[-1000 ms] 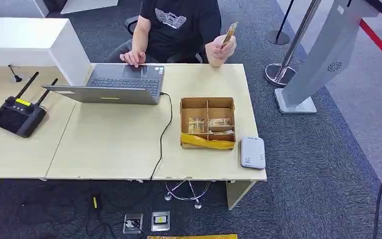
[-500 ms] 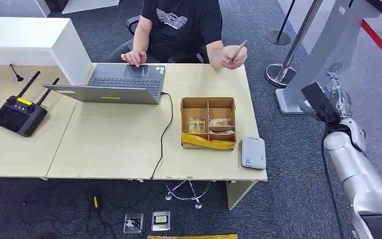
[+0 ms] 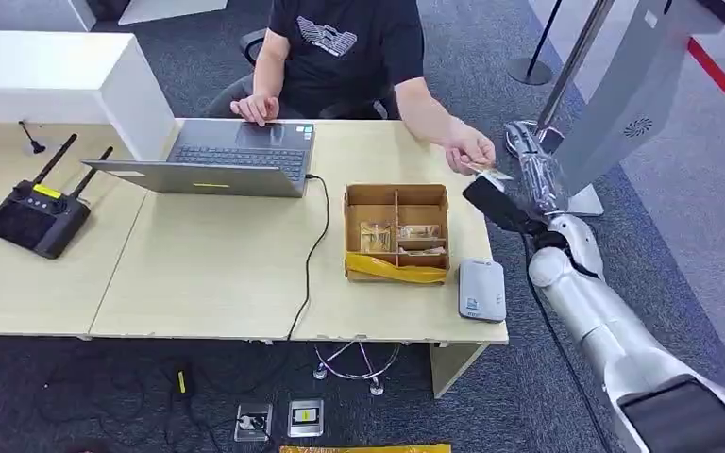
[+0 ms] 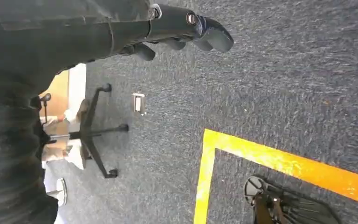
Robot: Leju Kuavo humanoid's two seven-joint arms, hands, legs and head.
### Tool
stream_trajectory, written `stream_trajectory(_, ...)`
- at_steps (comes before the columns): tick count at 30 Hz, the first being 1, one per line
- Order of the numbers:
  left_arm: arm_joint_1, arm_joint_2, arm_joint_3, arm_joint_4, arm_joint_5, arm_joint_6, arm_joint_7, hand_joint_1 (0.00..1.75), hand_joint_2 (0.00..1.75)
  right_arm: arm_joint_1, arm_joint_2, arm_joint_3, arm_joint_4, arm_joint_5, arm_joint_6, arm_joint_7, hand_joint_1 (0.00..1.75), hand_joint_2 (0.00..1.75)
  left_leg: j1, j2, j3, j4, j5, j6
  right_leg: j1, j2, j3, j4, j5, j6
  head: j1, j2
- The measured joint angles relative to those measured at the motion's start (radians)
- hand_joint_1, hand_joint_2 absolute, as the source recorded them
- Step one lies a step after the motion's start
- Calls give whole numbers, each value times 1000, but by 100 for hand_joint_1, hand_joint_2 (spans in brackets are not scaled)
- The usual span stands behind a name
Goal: Pass the card to the sensor for recognition and then transmit it.
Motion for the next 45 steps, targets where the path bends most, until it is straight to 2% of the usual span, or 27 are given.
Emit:
stream_trajectory(6,0,-8,15,0,2,0,0,0,175,-23,40,26,27,-1,-9,-17,0,175,0,0,0,0,0,0,0,0,0,0,0,0,0,0)
stream_trajectory(7,0,-8,17,0,5,0,1,0,175,-27,45,30,33,-3,-8,-18,175,175,0,0,0,0,0,0,0,0,0,0,0,0,0,0)
stream_trajectory(17,1,-16,27,0,8,0,1,0,175,-51,80,47,76,-3,-6,-33,175,175,0,0,0,0,0,0,0,0,0,0,0,0,0,0)
stream_trajectory(34,2,-19,43,0,10,0,30,0,175,-58,89,67,98,9,-40,-29,175,175,0,1,0,0,0,0,0,1,-1,0,0,0,0,0)
stream_trajectory(39,3,-24,50,0,13,0,40,0,175,-49,60,71,88,9,-37,-7,175,175,0,1,0,0,0,0,0,1,-1,-1,0,0,0,0)
stream_trajectory(45,5,-29,69,0,16,0,65,0,175,8,-11,67,39,-6,-32,25,175,175,0,1,0,0,-1,0,0,2,-1,-1,0,0,0,0)
